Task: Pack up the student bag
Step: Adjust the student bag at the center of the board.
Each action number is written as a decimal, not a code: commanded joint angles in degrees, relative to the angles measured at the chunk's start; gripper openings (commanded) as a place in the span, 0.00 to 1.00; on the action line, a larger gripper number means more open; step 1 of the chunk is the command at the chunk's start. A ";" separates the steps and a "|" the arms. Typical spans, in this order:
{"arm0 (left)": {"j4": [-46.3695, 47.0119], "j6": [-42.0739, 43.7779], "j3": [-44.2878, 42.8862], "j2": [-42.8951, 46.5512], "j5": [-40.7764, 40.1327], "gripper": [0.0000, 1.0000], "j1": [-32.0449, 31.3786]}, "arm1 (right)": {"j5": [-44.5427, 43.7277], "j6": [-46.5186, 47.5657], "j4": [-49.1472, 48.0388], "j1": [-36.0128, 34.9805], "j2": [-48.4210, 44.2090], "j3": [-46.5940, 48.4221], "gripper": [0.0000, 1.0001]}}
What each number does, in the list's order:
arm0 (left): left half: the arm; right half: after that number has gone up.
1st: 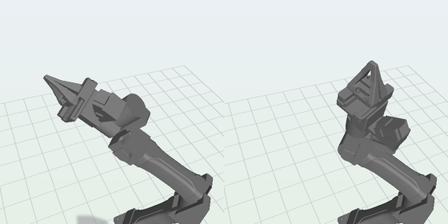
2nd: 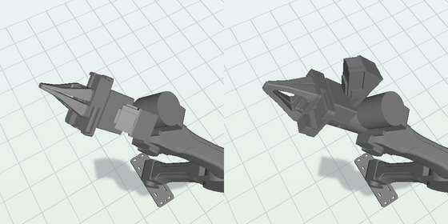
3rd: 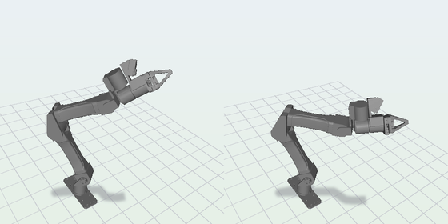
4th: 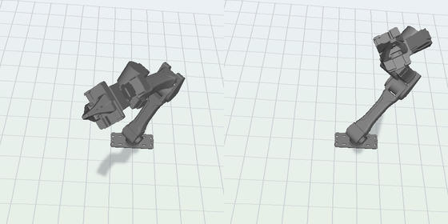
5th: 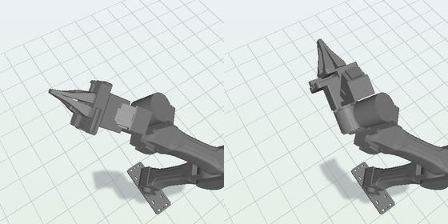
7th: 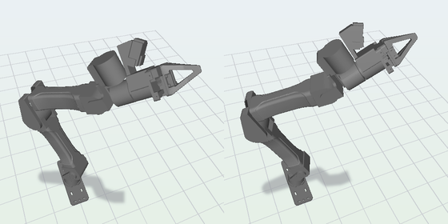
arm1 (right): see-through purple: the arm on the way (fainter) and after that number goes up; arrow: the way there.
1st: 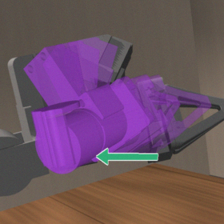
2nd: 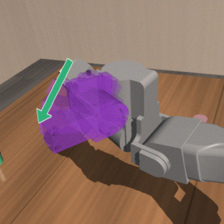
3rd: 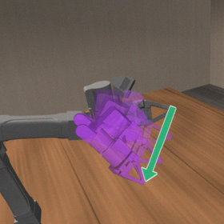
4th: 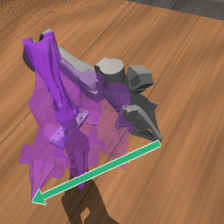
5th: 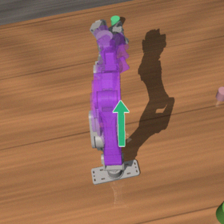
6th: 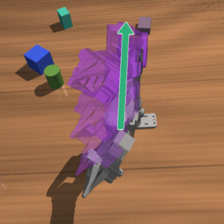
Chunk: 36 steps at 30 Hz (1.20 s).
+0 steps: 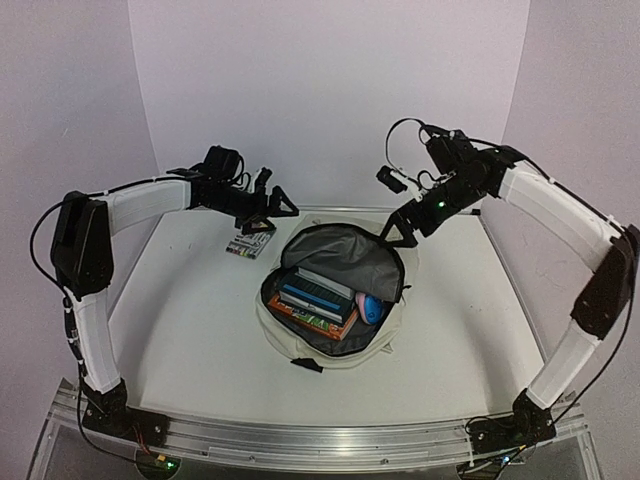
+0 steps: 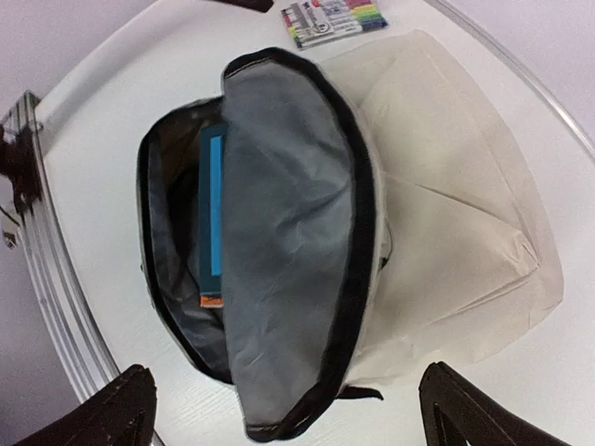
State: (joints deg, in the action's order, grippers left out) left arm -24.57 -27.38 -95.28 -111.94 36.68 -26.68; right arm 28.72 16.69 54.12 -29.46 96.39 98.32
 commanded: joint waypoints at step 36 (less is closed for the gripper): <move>-2.46 -2.78 18.77 17.28 -4.22 0.87 -2.36 | 12.11 1.14 6.58 -2.58 2.55 -0.16 0.80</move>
State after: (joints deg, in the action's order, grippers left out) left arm -25.67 -32.53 -78.10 -97.88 35.40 -28.07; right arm 41.80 22.12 57.74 -41.30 99.68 92.91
